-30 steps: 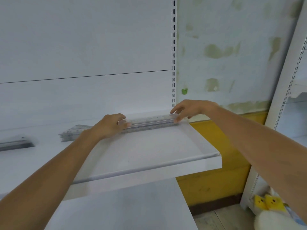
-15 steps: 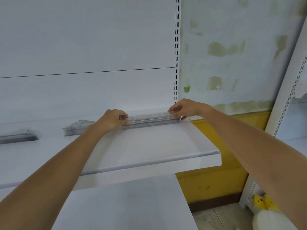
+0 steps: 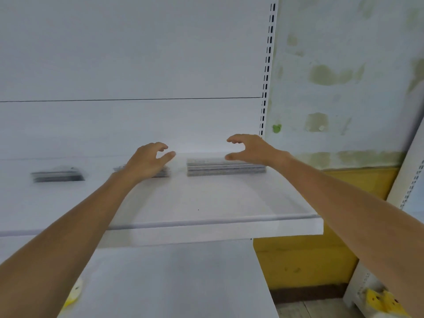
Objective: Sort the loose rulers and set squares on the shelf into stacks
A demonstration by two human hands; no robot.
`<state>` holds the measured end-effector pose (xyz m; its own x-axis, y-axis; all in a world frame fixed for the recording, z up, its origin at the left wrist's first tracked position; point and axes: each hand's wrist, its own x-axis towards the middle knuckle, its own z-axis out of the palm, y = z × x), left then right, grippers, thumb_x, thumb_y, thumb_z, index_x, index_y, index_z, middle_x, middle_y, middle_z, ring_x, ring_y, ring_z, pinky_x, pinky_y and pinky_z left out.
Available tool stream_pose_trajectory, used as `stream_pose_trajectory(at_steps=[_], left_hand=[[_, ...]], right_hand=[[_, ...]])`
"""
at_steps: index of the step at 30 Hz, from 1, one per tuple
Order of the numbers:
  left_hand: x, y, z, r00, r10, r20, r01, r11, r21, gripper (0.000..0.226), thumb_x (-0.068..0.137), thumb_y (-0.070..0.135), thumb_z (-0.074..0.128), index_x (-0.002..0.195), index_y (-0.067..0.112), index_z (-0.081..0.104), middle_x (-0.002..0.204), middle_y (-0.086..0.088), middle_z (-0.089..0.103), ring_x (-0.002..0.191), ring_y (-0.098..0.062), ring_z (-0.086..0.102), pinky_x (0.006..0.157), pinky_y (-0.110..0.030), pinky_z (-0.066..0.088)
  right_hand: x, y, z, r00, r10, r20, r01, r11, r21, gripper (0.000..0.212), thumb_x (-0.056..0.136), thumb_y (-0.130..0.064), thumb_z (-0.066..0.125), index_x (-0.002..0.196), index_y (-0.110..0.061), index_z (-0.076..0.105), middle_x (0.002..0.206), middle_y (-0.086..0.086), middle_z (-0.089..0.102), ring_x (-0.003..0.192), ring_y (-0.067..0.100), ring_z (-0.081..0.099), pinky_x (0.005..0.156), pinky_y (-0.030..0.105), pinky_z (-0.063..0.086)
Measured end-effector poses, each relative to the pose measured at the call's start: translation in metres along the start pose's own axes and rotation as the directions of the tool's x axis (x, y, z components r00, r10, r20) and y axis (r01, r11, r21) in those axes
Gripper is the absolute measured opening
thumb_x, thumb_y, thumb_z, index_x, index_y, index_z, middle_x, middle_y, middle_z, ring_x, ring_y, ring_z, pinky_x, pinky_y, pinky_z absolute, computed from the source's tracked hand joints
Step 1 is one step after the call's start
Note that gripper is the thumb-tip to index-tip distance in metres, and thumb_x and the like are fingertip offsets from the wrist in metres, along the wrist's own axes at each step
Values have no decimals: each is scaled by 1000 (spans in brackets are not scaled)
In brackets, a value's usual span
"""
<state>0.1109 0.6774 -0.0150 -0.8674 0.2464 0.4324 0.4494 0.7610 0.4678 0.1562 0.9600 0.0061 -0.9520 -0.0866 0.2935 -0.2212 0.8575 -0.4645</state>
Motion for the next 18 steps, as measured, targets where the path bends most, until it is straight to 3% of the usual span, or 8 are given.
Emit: stream_pose_trajectory(at_steps=[6, 12, 16, 18], left_hand=[[-28, -47, -38, 994, -94, -63, 99, 991, 87, 51, 88, 37, 56, 131, 11, 46, 133, -8, 50, 122, -25, 45, 97, -34, 34], [-56, -73, -44, 979, -167, -119, 179, 978, 103, 53, 89, 34, 57, 133, 9, 42, 131, -12, 51, 120, -28, 46, 98, -35, 34], [-57, -77, -42, 980, -178, -85, 187, 975, 117, 52, 87, 31, 61, 132, 10, 43, 130, -12, 52, 121, -27, 46, 99, -32, 32], [-54, -77, -40, 981, -181, -66, 187, 977, 100, 53, 86, 28, 62, 132, 10, 42, 130, -13, 52, 121, -26, 46, 99, -31, 33]], right_hand=[[14, -51, 32, 988, -153, 22, 154, 987, -51, 59, 82, -40, 66, 133, -19, 45, 132, 2, 50, 124, 17, 44, 103, 33, 37], [27, -102, 70, 950, -309, 53, 311, 948, -60, 56, 86, -26, 63, 136, -12, 40, 140, 5, 41, 128, 20, 39, 105, 28, 32], [33, -123, 95, 952, -290, 96, 297, 952, -70, 52, 90, -23, 57, 135, -9, 37, 134, 10, 43, 122, 25, 43, 98, 31, 36], [31, -129, 112, 971, -235, 46, 239, 964, -120, 45, 93, -23, 50, 132, -4, 37, 128, 14, 45, 118, 28, 43, 93, 35, 39]])
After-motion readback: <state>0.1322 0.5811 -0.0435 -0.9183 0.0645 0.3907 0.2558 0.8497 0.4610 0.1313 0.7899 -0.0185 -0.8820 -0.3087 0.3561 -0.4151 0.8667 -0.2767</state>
